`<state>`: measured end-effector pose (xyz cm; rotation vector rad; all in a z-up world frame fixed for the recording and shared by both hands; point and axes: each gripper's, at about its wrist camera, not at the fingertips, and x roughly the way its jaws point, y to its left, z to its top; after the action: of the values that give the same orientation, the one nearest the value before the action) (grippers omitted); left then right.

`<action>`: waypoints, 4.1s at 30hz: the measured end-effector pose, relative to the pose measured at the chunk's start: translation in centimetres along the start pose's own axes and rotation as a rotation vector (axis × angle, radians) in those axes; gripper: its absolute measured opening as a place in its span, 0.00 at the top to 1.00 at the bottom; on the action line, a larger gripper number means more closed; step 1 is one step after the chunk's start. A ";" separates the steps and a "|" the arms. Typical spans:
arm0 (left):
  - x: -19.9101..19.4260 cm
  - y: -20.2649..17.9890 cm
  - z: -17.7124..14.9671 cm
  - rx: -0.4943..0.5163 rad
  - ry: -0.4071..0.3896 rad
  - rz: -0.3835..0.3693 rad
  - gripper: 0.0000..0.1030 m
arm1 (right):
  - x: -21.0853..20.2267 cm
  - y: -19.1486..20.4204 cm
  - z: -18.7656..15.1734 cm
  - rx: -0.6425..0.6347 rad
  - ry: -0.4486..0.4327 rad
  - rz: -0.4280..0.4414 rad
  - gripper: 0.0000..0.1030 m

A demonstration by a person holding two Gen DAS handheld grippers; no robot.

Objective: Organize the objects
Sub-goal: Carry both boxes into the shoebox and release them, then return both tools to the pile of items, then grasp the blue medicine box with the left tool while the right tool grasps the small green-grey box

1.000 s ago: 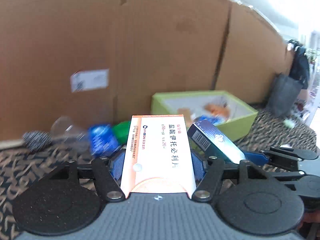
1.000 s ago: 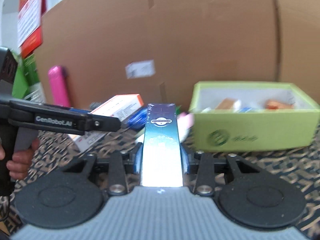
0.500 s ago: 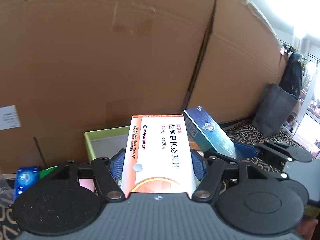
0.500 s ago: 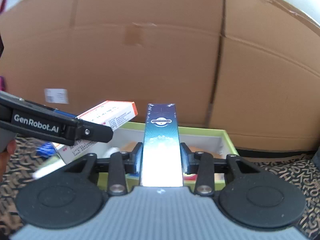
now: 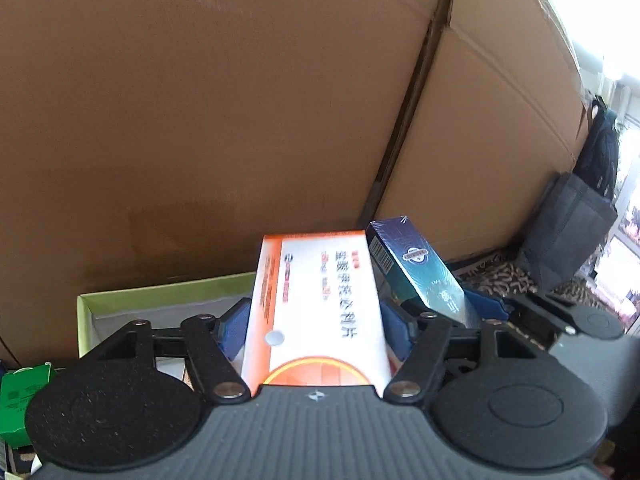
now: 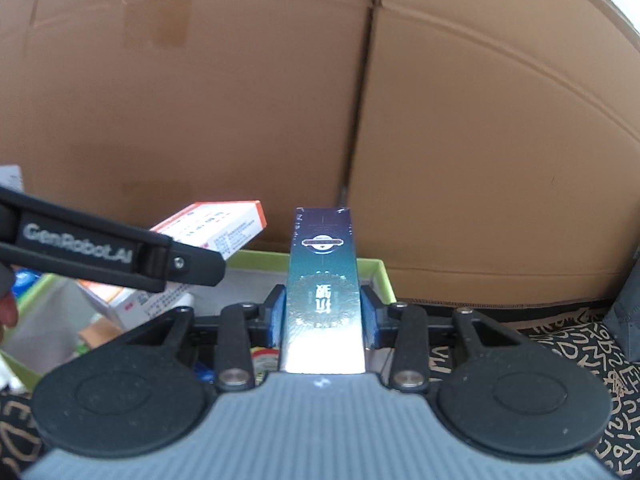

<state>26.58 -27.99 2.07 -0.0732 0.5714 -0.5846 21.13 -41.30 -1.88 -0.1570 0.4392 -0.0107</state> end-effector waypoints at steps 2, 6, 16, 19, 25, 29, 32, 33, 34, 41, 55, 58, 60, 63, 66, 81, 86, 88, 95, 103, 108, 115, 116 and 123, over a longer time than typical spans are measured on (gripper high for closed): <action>0.0 0.3 -0.9 0.022 0.015 0.043 0.17 | 0.6 -0.1 -1.0 -0.027 0.019 -0.015 0.49; -1.7 1.3 -2.3 0.035 -0.015 0.057 0.17 | -1.0 -0.1 -3.1 0.008 -0.023 0.001 0.26; -9.8 1.7 -4.2 0.046 -0.143 0.043 0.16 | -9.7 2.6 -3.6 0.050 -0.184 0.005 0.00; -12.5 2.2 -5.0 0.018 -0.160 0.043 0.15 | -12.6 4.1 -3.6 0.028 -0.199 0.014 0.00; -17.2 4.9 -9.0 -0.022 -0.154 0.110 0.14 | -14.6 8.5 -4.5 0.010 -0.189 0.086 0.00; -19.6 8.0 -12.4 -0.091 -0.114 0.176 0.14 | -13.8 10.8 -6.0 0.006 -0.130 0.157 0.00; -21.2 11.2 -14.7 -0.194 -0.073 0.231 0.14 | -13.7 14.0 -7.9 0.015 -0.061 0.218 0.00; -21.4 12.1 -15.3 -0.225 -0.062 0.250 0.14 | -13.3 14.9 -8.4 0.017 -0.032 0.246 0.00; -21.6 13.0 -15.7 -0.250 -0.051 0.273 0.14 | -13.0 15.8 -8.8 0.021 -0.006 0.273 0.00; -24.0 17.6 -17.9 -0.343 -0.031 0.384 0.14 | -12.4 21.3 -9.1 -0.036 0.055 0.357 0.00; -26.0 21.0 -18.2 -0.371 -0.054 0.416 0.14 | -4.2 28.2 -4.3 -0.043 0.083 0.401 0.47; -25.0 21.5 -16.9 -0.342 -0.062 0.413 0.14 | -2.4 28.3 -4.8 -0.035 0.143 0.369 0.48; -24.0 21.9 -15.7 -0.337 -0.074 0.410 0.14 | -2.2 28.0 -5.4 -0.021 0.152 0.366 0.51; -21.9 23.3 -13.7 -0.389 -0.076 0.396 0.14 | -2.9 27.4 -5.6 -0.009 0.140 0.373 0.72; -19.7 24.7 -12.0 -0.464 -0.065 0.382 0.14 | -3.6 27.2 -6.3 -0.035 0.134 0.379 0.74; -12.6 21.2 -9.6 -0.335 0.022 0.337 0.15 | -5.9 26.6 -7.8 -0.030 0.138 0.435 0.74; -9.9 20.7 -8.4 -0.224 0.058 0.406 0.16 | -6.2 26.2 -8.0 -0.007 0.139 0.439 0.74; -9.3 20.4 -8.3 -0.157 0.069 0.434 0.25 | -6.2 26.0 -8.0 0.005 0.140 0.440 0.74; -11.7 19.3 -9.8 -0.042 0.095 0.434 0.43 | -6.3 25.8 -8.1 0.014 0.138 0.447 0.74; -20.4 17.9 -14.4 -0.058 0.118 0.367 0.43 | -9.6 24.0 -9.0 -0.005 0.130 0.449 0.77; -21.6 17.4 -15.3 -0.093 0.090 0.425 0.30 | -9.8 24.2 -8.1 -0.005 0.090 0.458 0.72; -21.0 18.2 -14.4 -0.097 0.096 0.445 0.27 | -6.5 26.4 -6.2 -0.018 0.105 0.447 0.72; -20.8 18.2 -14.3 -0.096 0.100 0.436 0.27 | -5.7 26.6 -6.1 -0.014 0.121 0.443 0.72; -20.8 18.3 -14.9 -0.059 0.109 0.432 0.32 | -4.8 27.0 -6.3 -0.051 0.145 0.460 0.76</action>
<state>13.63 -0.01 -4.39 0.0276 0.6867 -0.1515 13.46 -15.38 -9.57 -0.1031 0.6130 0.4438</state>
